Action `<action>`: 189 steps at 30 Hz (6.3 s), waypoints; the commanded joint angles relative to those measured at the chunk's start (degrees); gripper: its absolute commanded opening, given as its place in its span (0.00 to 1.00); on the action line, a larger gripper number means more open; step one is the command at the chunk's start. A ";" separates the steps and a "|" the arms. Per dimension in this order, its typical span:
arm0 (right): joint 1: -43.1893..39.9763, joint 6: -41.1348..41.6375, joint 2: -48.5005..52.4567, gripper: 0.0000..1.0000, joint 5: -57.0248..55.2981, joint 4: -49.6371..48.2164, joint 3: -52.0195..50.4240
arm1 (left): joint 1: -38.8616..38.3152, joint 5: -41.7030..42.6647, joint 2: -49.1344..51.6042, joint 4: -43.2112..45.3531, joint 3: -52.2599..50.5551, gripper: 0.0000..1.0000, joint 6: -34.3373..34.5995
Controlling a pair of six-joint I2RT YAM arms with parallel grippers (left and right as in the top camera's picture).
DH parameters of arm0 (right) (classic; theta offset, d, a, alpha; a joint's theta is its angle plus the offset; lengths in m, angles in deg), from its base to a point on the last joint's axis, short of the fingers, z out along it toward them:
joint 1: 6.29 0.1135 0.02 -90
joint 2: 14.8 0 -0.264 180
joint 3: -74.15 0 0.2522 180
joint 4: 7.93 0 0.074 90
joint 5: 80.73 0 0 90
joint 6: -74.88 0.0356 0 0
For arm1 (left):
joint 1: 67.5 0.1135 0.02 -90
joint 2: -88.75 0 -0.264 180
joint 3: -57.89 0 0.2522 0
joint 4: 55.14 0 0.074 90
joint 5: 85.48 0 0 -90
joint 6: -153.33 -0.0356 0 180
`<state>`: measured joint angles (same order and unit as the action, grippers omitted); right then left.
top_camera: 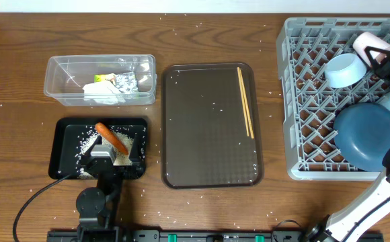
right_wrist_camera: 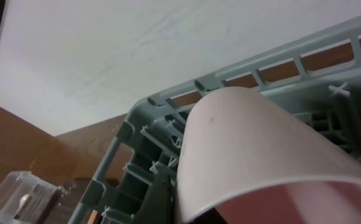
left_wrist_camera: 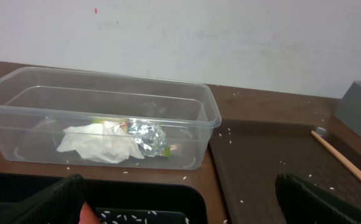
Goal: Sort waste into correct bins and load items into the dishwasher rack
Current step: 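Lower the pink cup into the rack and open the right gripper, then reach the right gripper to the wooden chopsticks on the tray, then grasp one chopstick with the right gripper, then carry the chopstick into the rack and release it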
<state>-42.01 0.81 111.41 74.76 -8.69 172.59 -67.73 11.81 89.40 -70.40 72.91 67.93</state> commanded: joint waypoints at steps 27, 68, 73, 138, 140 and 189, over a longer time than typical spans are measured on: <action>-2.95 -7.80 2.49 0.01 -8.17 10.25 0.07 | -0.22 0.59 -0.35 -1.84 -1.03 0.98 -0.31; 4.63 -6.80 -30.23 0.81 -32.28 36.81 0.07 | -0.22 0.59 -0.35 -1.84 -1.03 0.98 -0.31; 16.98 -8.96 -30.21 0.82 -33.27 40.28 0.07 | -0.22 0.59 -0.35 -1.84 -1.03 0.98 -0.31; 63.93 7.17 -4.98 0.99 -68.00 53.48 -0.07 | -0.24 0.59 -0.35 -1.84 -1.03 0.98 -0.31; 63.93 7.17 -4.98 0.99 -67.93 53.51 -0.07 | -0.22 0.61 -0.35 -1.84 -1.03 0.98 -0.31; 54.42 6.73 -28.70 0.01 -67.04 59.98 0.07 | -0.22 0.59 -0.35 -1.84 -1.03 0.98 -0.31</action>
<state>15.23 11.71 87.28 8.16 50.78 172.44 -67.73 11.81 89.40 -70.40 72.91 67.93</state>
